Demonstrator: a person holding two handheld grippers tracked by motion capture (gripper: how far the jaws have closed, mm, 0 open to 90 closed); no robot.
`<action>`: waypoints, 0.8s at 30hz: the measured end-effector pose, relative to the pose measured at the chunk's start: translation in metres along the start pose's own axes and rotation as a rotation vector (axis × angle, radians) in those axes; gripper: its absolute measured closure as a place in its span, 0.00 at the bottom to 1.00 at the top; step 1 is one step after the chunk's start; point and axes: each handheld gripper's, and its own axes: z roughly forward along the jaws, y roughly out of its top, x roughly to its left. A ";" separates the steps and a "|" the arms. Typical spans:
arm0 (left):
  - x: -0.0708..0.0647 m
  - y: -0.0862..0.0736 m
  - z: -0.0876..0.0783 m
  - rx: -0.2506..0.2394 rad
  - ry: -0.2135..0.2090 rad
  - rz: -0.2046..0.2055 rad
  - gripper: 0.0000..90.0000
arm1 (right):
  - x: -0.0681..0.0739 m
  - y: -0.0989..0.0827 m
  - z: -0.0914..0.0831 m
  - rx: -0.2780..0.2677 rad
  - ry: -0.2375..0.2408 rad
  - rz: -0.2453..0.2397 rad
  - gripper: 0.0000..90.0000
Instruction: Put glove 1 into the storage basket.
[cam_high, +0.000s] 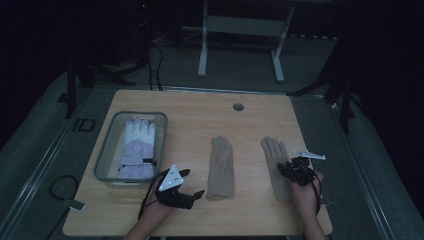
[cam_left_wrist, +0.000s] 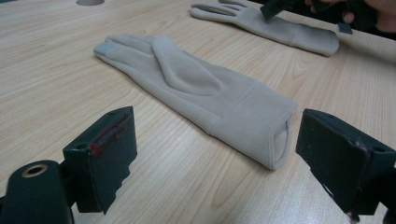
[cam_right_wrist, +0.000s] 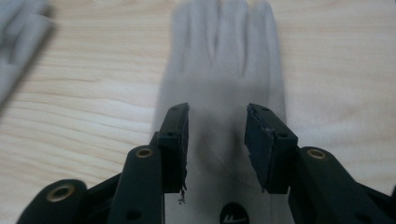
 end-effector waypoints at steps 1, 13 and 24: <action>0.000 0.000 0.000 0.000 0.000 0.000 0.14 | 0.000 0.000 0.000 0.000 0.000 0.000 0.64; 0.000 0.000 0.001 0.005 -0.002 -0.001 0.14 | -0.035 0.016 -0.007 -0.081 0.197 -0.321 0.60; 0.001 -0.001 0.001 0.007 0.002 0.000 0.14 | -0.046 0.014 0.007 -0.035 0.255 -0.520 0.60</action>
